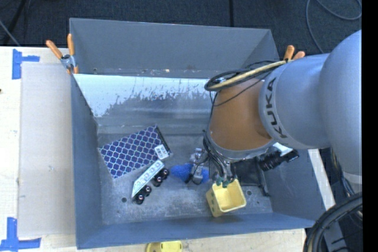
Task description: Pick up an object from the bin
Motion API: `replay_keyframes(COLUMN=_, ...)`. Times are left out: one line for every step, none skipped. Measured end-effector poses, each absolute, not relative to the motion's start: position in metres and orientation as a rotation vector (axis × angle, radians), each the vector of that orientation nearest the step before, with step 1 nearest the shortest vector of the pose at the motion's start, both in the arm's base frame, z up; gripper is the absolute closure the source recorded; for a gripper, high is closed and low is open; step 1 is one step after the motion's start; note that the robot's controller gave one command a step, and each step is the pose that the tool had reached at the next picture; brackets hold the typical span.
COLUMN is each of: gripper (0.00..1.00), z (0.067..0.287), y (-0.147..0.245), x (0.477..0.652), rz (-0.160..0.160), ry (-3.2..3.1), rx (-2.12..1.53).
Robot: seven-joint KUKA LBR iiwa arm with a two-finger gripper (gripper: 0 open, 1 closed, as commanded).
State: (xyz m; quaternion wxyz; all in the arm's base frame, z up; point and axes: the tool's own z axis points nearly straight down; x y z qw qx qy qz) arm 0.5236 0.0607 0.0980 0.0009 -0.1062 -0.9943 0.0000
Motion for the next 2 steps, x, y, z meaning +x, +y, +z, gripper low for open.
replay_keyframes(gripper=1.00, z=0.109, y=0.060, x=0.522, rz=0.002, ry=-3.115, rx=-0.333)
replay_keyframes(gripper=1.00, z=0.129, y=0.060, x=0.523, rz=0.001, ry=-3.120, rx=-0.334)
